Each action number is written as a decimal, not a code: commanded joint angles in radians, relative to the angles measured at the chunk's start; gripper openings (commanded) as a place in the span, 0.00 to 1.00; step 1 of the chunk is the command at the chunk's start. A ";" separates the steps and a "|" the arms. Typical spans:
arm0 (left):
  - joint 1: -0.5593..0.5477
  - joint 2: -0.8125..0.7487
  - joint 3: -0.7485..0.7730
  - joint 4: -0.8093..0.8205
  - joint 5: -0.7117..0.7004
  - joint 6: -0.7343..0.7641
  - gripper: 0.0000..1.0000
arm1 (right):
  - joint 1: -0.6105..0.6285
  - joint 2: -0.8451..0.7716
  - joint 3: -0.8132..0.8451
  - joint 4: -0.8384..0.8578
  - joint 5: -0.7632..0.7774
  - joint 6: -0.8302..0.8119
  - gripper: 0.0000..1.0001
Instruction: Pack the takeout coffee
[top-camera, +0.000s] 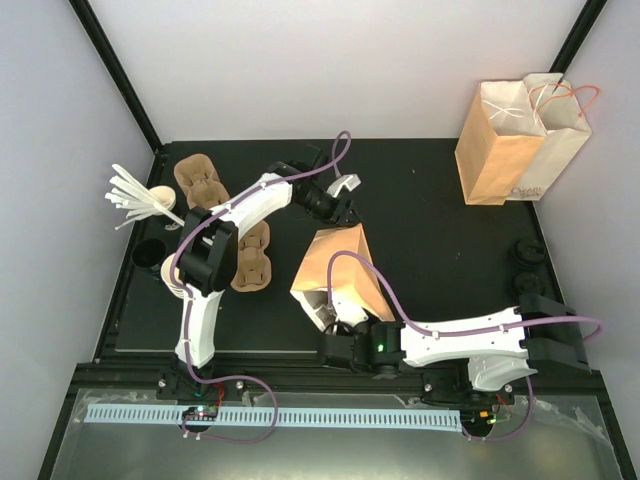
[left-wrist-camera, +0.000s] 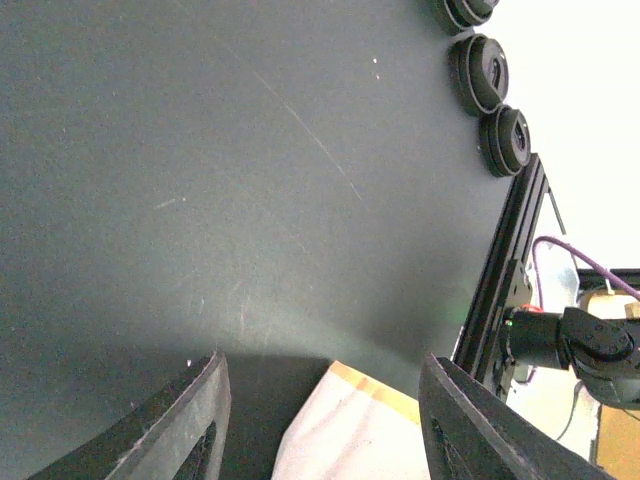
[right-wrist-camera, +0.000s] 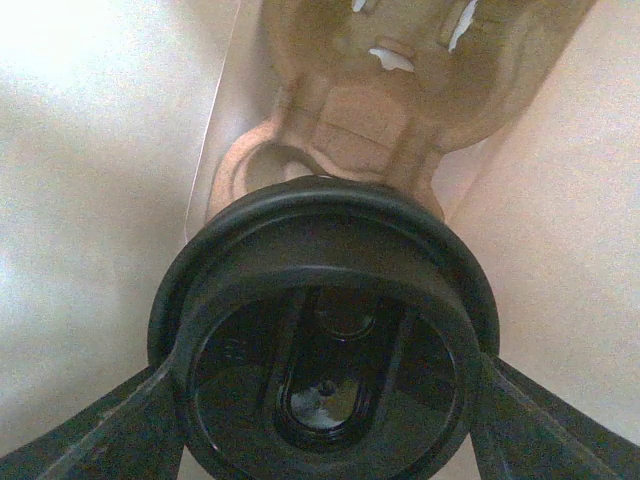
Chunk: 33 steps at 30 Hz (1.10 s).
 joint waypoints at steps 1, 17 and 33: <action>-0.040 0.035 0.004 -0.253 0.043 0.092 0.54 | 0.003 0.060 -0.007 0.045 -0.111 -0.006 0.46; -0.058 0.044 0.006 -0.398 0.029 0.120 0.54 | -0.013 0.113 0.045 0.061 -0.138 -0.051 0.46; -0.070 0.009 -0.028 -0.391 0.040 0.071 0.55 | -0.014 0.154 0.073 -0.015 0.005 0.057 0.39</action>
